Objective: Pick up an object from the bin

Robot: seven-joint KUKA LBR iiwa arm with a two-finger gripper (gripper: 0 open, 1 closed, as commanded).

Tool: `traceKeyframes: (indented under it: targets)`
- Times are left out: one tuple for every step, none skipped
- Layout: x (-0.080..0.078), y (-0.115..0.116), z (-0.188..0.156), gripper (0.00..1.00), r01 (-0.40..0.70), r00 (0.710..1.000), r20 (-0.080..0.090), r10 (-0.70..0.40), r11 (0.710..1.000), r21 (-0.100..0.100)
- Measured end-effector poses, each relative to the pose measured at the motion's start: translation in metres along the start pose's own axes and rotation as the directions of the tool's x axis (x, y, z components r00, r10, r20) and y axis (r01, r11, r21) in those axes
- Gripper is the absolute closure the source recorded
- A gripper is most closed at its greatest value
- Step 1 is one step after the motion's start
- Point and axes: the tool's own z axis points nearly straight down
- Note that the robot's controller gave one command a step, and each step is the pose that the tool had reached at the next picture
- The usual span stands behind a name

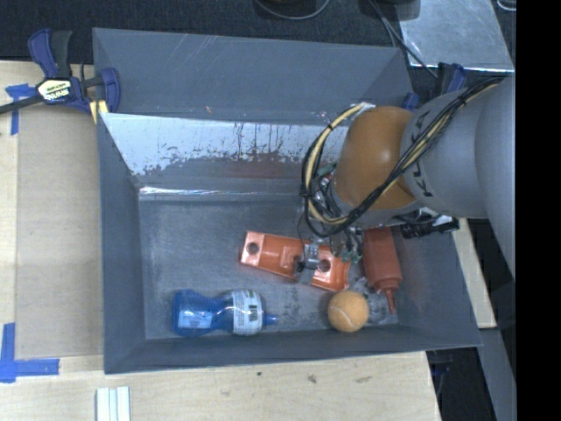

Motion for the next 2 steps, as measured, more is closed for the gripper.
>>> traceKeyframes:
  targets:
    - [-0.012, -0.0008, -0.0007, 1.0, -0.29, 0.957, -0.007, 0.29, 0.957, 0.002]
    - [-0.012, -0.0008, -0.0007, 1.0, -0.29, 0.957, -0.007, 0.29, 0.957, 0.002]
